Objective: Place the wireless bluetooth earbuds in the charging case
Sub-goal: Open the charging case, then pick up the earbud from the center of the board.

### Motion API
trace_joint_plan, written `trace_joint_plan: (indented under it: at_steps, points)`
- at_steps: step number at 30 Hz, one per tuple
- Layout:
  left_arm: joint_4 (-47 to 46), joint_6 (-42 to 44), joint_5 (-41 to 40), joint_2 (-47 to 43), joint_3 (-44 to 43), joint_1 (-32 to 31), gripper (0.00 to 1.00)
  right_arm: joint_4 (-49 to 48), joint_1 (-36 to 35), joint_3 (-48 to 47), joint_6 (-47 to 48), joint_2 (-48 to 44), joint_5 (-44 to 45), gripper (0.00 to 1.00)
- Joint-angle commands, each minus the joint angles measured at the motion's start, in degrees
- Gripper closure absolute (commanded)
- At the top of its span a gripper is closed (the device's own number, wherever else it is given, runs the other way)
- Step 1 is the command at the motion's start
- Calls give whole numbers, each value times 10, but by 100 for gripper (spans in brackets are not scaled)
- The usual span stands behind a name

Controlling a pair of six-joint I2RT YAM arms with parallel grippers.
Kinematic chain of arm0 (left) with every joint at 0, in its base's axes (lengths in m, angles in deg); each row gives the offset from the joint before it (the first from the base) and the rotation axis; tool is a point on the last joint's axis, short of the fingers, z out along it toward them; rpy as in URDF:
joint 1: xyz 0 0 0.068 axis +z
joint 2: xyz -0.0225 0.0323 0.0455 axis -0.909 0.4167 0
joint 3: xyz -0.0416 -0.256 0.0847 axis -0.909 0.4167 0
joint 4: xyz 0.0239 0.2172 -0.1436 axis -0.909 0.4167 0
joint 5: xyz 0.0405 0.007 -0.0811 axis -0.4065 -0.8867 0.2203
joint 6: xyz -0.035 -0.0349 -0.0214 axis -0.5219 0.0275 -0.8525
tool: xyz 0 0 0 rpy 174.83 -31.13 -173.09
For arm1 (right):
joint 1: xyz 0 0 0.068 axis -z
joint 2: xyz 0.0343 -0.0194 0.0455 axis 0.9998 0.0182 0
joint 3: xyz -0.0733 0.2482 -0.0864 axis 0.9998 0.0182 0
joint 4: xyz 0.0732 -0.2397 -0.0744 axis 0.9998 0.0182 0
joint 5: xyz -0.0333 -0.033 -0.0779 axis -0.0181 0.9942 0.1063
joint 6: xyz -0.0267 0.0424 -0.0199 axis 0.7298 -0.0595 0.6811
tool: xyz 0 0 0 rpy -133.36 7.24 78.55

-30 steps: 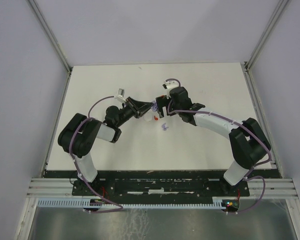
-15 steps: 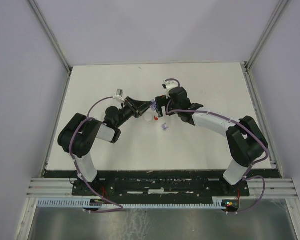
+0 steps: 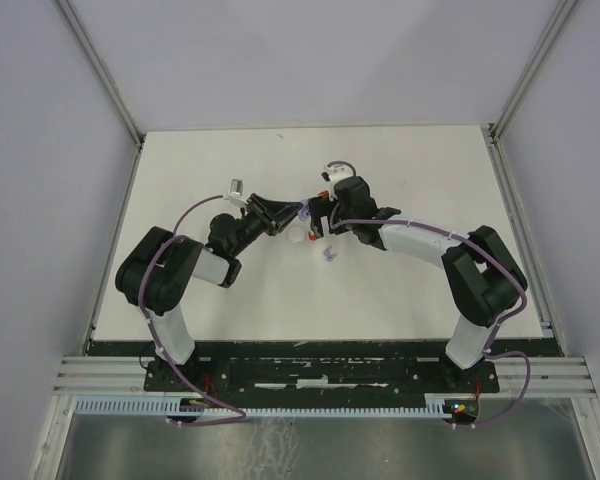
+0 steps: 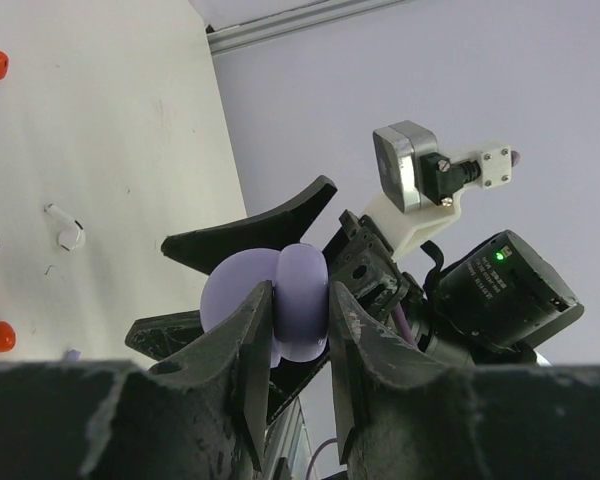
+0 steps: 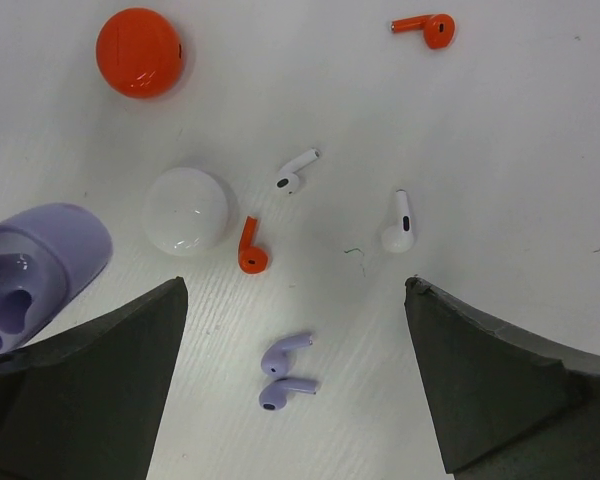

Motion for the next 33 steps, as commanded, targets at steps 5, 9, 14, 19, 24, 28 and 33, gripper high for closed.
trace_joint_plan:
  at_steps: [5, 9, 14, 19, 24, 28, 33]
  points:
    - [-48, -32, 63, 1, -2, -21, 71, -58, -6, -22, -12, -12, -9, 2]
    - [-51, -34, 60, 6, -2, -21, 79, -49, 1, -5, -6, -36, -3, 2]
    - [-60, -36, 58, 16, 2, -20, 82, -31, 13, 9, -3, -65, 8, 2]
    - [-82, -49, 48, 30, 13, -12, 83, 14, 28, 18, 2, -108, 30, 2]
    - [-132, -80, 32, 56, 32, 5, 87, 72, 36, 7, 4, -127, 56, 2]
    - [-156, -97, 8, 61, 61, 25, 87, 116, 38, -16, 2, -115, 46, 2]
    - [-155, -115, -59, 29, 110, 41, 88, 169, 38, -51, -4, -80, 15, 7]
